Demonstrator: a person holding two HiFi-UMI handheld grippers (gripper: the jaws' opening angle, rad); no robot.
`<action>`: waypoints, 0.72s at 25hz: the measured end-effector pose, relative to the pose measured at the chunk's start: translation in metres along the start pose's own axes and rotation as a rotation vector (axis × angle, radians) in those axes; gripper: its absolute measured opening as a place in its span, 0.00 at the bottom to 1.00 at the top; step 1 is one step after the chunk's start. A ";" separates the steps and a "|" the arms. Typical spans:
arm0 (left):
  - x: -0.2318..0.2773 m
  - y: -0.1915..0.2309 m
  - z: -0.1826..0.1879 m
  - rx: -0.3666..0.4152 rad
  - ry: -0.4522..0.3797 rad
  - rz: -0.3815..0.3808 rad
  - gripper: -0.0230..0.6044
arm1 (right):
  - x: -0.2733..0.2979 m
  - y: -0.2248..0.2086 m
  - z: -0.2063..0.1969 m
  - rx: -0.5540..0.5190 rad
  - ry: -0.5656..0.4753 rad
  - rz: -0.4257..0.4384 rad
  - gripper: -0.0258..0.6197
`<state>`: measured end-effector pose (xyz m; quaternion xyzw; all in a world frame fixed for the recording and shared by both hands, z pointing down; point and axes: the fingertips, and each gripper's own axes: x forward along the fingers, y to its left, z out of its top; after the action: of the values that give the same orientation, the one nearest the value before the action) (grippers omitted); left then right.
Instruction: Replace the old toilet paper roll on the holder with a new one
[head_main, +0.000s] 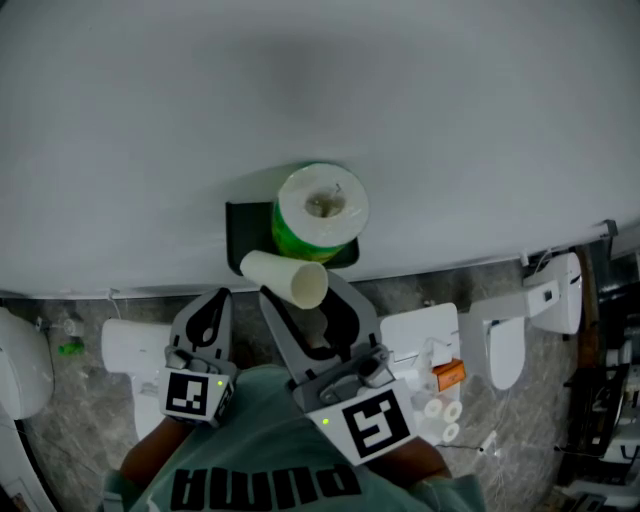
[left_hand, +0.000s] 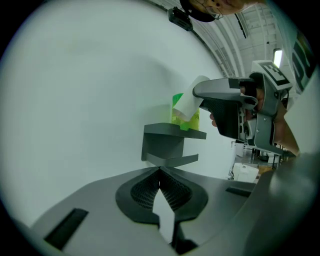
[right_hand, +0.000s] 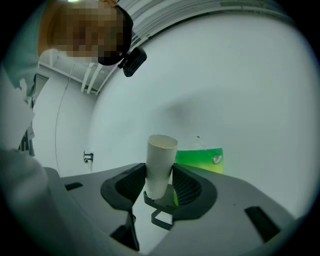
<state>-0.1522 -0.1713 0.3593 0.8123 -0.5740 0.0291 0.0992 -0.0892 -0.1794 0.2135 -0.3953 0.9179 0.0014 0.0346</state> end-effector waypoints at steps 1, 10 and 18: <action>-0.002 0.002 0.000 -0.001 -0.002 0.005 0.04 | 0.004 0.002 0.000 -0.027 0.010 -0.009 0.31; -0.008 0.017 0.003 -0.005 -0.017 0.015 0.04 | 0.025 0.008 -0.003 -0.140 0.073 -0.072 0.31; -0.007 0.024 0.006 -0.014 -0.023 0.018 0.04 | 0.037 0.009 -0.006 -0.175 0.106 -0.098 0.31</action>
<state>-0.1771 -0.1739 0.3556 0.8068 -0.5824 0.0165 0.0981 -0.1216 -0.1999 0.2165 -0.4405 0.8945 0.0591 -0.0486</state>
